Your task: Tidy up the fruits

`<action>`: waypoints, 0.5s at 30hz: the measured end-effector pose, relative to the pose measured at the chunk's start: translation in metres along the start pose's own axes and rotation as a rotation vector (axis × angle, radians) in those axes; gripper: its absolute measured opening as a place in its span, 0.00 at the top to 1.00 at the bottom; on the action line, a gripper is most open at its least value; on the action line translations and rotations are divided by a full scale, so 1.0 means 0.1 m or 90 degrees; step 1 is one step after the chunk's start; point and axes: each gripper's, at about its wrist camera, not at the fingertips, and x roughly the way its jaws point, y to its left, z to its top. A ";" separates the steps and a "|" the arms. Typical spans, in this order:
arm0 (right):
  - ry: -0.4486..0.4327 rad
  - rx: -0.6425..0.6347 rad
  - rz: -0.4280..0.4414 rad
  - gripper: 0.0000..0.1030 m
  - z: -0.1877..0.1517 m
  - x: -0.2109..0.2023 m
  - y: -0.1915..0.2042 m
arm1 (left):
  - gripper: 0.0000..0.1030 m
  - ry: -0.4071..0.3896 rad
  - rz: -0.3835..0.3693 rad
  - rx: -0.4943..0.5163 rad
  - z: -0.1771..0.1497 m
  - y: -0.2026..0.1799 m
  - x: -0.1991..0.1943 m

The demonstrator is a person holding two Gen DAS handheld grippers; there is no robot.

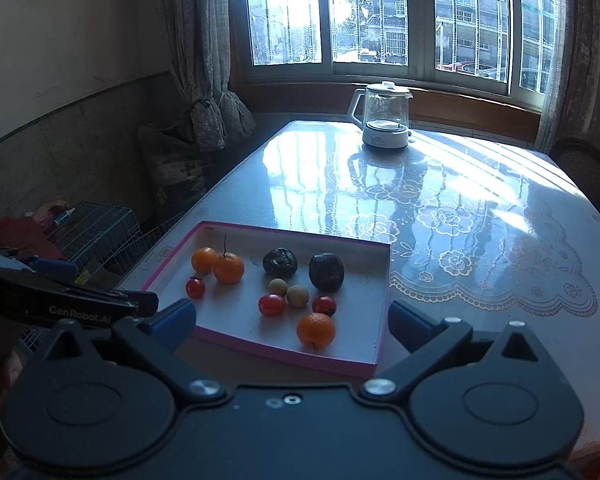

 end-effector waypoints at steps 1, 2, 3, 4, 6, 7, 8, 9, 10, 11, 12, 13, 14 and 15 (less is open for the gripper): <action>0.000 0.000 0.000 0.00 0.00 0.00 0.00 | 0.00 0.000 0.001 0.000 0.00 0.00 0.00; 0.001 0.000 0.000 0.00 0.00 0.00 0.00 | 0.00 0.002 0.001 -0.001 0.00 0.00 0.01; 0.002 0.001 -0.001 0.00 0.00 0.01 0.00 | 0.00 0.003 -0.001 -0.001 0.00 0.00 0.01; 0.002 0.001 -0.002 0.00 0.00 0.01 0.01 | 0.00 0.004 -0.003 -0.002 0.01 0.01 0.01; 0.004 0.002 -0.002 0.00 0.00 0.02 0.01 | 0.00 0.007 -0.004 -0.006 0.01 0.02 0.01; 0.004 0.003 -0.003 0.00 0.01 0.02 0.01 | 0.00 0.006 -0.005 -0.007 0.01 0.01 0.01; 0.003 0.003 -0.003 0.00 0.01 0.02 0.01 | 0.00 0.005 -0.006 -0.006 0.01 0.02 0.01; 0.003 0.003 -0.003 0.00 0.01 0.01 0.01 | 0.00 0.004 -0.005 -0.006 0.01 0.02 0.01; 0.003 0.003 -0.003 0.00 0.01 0.01 0.01 | 0.00 0.003 -0.004 -0.007 0.01 0.02 0.01; 0.003 0.003 -0.003 0.00 0.01 0.01 0.01 | 0.00 0.003 -0.004 -0.006 0.01 0.02 0.01; 0.003 0.003 -0.004 0.00 0.01 0.01 0.01 | 0.00 0.003 -0.007 -0.005 0.02 0.02 0.01; 0.003 0.003 -0.003 0.00 0.01 0.01 0.01 | 0.00 0.004 -0.010 -0.005 0.02 0.02 0.01; 0.003 0.004 -0.003 0.00 0.01 0.01 0.01 | 0.00 0.003 -0.012 -0.006 0.03 0.03 0.01; 0.003 0.004 -0.003 0.00 0.01 0.01 0.01 | 0.00 0.001 -0.011 -0.007 0.03 0.03 0.01</action>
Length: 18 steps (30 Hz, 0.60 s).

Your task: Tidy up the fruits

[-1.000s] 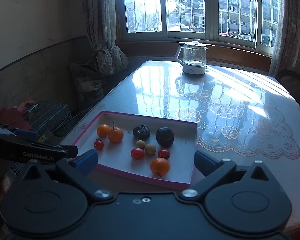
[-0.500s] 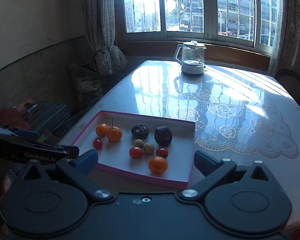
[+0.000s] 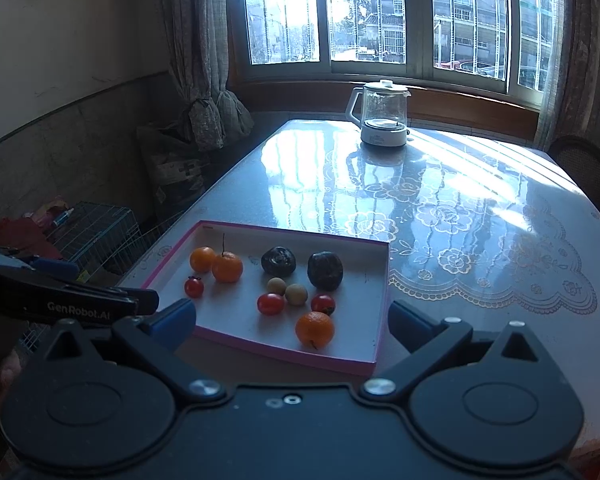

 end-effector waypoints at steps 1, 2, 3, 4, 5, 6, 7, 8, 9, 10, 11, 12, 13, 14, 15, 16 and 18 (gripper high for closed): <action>0.000 -0.001 0.000 0.00 0.00 0.00 0.00 | 0.00 -0.003 -0.002 -0.001 0.00 0.01 0.00; 0.000 -0.002 0.001 0.00 0.00 0.00 0.00 | 0.00 -0.005 -0.005 0.000 0.00 0.01 0.00; 0.000 -0.002 0.000 0.00 0.00 0.00 0.00 | 0.00 -0.006 -0.006 0.001 0.00 0.01 0.00; 0.000 -0.003 -0.001 0.00 0.01 0.00 0.00 | 0.00 -0.009 -0.006 0.004 0.00 0.00 0.00; 0.000 -0.003 -0.001 0.00 0.01 0.00 0.01 | 0.00 -0.009 -0.005 0.008 0.00 -0.01 0.00; 0.000 -0.002 -0.001 0.00 0.01 0.00 0.01 | 0.00 -0.008 -0.004 0.013 0.00 -0.02 0.00; 0.000 -0.002 -0.001 0.00 0.01 0.00 0.01 | 0.00 -0.008 -0.005 0.017 0.01 -0.03 0.01; 0.001 -0.002 -0.001 0.00 0.01 0.00 0.01 | 0.00 -0.007 -0.005 0.023 0.01 -0.04 0.01; 0.001 -0.002 -0.001 0.00 0.01 0.00 0.02 | 0.00 -0.008 -0.004 0.025 0.01 -0.05 0.01; 0.002 -0.002 -0.002 0.00 0.01 0.01 0.03 | 0.00 -0.010 -0.002 0.027 0.01 -0.06 0.01; 0.002 -0.003 -0.002 0.00 0.01 0.01 0.03 | 0.00 -0.013 0.001 0.028 0.01 -0.06 0.00; 0.002 -0.003 -0.002 0.00 0.00 0.01 0.04 | 0.00 -0.015 0.003 0.028 0.01 -0.06 0.00; 0.002 -0.002 -0.002 0.00 0.01 0.01 0.03 | 0.00 -0.018 0.005 0.026 0.00 -0.06 0.00; 0.002 -0.002 -0.003 0.00 0.00 0.01 0.03 | 0.00 -0.024 0.007 0.022 0.00 -0.04 -0.01; 0.002 -0.002 -0.003 0.00 0.00 0.01 0.03 | 0.00 -0.024 0.004 0.020 0.00 -0.03 -0.01; 0.002 -0.001 -0.004 0.00 0.00 0.01 0.03 | 0.00 -0.022 0.000 0.018 0.00 -0.02 -0.01; 0.002 0.000 -0.005 0.00 -0.01 0.01 0.03 | 0.00 -0.021 -0.004 0.022 0.00 -0.02 -0.01</action>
